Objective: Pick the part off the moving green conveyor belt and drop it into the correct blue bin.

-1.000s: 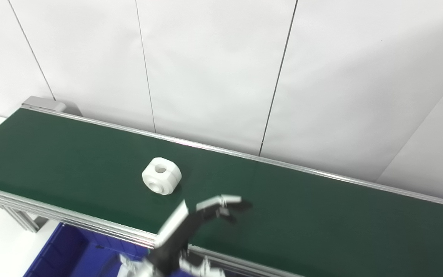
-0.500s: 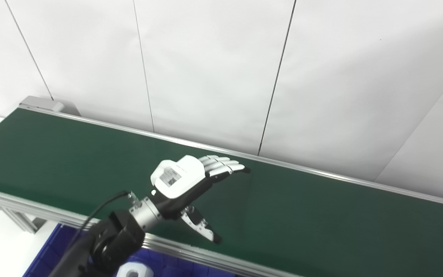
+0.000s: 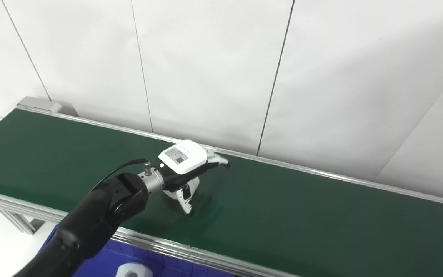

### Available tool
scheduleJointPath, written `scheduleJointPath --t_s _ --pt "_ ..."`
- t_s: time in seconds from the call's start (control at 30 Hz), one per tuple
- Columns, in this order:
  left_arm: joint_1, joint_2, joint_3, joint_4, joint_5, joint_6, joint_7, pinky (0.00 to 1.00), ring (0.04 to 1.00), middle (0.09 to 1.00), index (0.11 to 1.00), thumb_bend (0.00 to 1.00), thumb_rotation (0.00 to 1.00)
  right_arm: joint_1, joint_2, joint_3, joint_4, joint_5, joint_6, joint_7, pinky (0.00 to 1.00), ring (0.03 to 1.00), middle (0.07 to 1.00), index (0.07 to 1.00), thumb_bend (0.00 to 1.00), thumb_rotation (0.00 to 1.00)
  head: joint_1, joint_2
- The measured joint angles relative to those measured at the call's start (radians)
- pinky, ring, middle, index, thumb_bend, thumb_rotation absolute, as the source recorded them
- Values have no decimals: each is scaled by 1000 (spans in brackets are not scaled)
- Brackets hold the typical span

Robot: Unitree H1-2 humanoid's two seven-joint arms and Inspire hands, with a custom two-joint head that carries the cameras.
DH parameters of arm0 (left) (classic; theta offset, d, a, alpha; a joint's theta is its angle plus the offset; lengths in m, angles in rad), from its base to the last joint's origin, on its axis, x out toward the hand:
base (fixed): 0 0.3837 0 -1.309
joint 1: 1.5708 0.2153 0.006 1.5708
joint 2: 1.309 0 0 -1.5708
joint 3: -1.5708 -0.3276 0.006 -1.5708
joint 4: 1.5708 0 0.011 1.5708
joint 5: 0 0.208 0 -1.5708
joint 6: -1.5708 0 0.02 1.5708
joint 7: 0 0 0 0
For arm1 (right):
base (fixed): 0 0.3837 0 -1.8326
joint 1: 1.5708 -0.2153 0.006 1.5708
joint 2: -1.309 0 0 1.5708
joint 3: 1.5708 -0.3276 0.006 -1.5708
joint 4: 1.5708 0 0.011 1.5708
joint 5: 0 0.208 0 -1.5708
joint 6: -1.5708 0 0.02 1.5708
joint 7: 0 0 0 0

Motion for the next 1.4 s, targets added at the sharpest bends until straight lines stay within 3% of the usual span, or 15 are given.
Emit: scheduleJointPath --t_s 0.2,0.43,0.7,0.77,0.83,0.87,0.9,1.0,1.4 --pt "-49 13 -23 55 3 24 -17 844 848 843 840 1000 155 1 1 0 -1 0 0 0 873 904 950 971 954 982 0 8" --pt "-72 13 -68 97 -1 57 -110 825 845 842 835 1000 164 4 1 0 -2 0 0 1 861 898 949 975 960 986 0 11" --pt "-80 1 -96 149 22 78 -33 766 796 799 785 992 122 6 2 1 -6 0 0 2 842 892 949 975 957 987 -6 20" --pt "-80 -12 -98 162 19 89 -15 649 714 740 717 964 84 7 3 1 -7 -1 0 2 839 890 948 975 962 991 -8 24" --pt "-81 -30 -97 179 4 98 6 471 543 646 629 898 35 9 5 1 -7 -1 0 3 837 890 949 976 958 990 -8 26" --pt "-83 -36 -97 191 -4 97 20 371 436 517 558 676 14 9 6 1 -7 -1 0 3 834 887 947 976 955 992 -9 26" --pt "-86 -40 -97 203 -15 95 34 327 389 469 533 601 7 10 6 1 -9 -2 0 3 832 887 946 975 954 993 -9 28" --pt "-94 -47 -104 231 -34 90 59 306 366 436 510 533 0 9 8 3 -19 -2 0 3 827 885 948 975 945 990 -9 28" --pt "-96 -60 -137 238 -81 96 95 369 431 461 503 523 0 9 10 3 -19 -1 0 4 837 883 950 970 957 981 -11 31"
